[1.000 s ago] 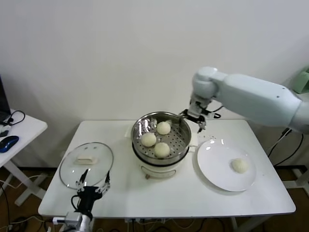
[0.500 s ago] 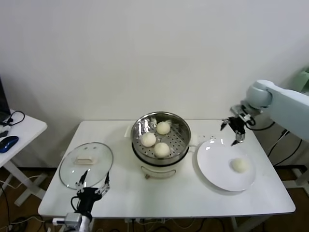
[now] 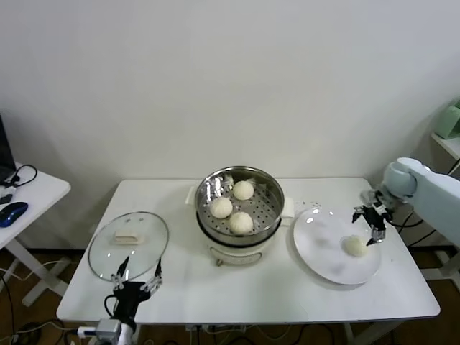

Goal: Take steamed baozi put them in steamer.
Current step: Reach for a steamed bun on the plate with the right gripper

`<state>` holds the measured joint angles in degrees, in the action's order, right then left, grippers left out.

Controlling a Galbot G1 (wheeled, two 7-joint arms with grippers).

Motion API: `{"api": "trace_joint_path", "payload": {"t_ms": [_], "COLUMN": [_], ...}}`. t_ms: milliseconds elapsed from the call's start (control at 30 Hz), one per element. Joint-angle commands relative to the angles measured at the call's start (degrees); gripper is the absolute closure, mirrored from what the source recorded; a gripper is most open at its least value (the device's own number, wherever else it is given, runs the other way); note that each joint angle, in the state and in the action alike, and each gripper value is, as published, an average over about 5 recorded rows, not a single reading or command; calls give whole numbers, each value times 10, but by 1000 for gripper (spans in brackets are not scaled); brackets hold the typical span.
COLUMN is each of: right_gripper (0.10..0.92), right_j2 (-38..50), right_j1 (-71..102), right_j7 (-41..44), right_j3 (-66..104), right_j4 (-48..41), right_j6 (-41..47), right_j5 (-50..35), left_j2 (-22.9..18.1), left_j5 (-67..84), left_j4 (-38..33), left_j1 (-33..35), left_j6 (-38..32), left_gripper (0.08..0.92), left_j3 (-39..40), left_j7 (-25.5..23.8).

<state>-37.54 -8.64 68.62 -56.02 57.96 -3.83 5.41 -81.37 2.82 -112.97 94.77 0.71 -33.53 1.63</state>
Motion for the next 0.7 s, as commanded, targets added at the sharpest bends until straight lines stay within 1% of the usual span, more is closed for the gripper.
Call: {"api": "trace_joint_path", "payload": {"t_ms": [33,433,700], "right_gripper": [203,203,203], "right_j2": [-4,-49,-62], "right_j1": [88,92,97], "right_j7": [-5,-11,-10], "right_j3": [78,105,105], "right_j4": [-41,-80,-85], "right_j6": [-17,-29,-28], "right_j5": [72,84,83], "left_j2": [-1,-1,-1], "left_j5": [-1,0,0], "left_j4": [2,4,6], "left_j1": [1,-1,-1], "left_j6": [0,2,2], "left_gripper": [177,177,177], "left_j3": [0,-1,-1], "left_j7": [0,0,0]}}
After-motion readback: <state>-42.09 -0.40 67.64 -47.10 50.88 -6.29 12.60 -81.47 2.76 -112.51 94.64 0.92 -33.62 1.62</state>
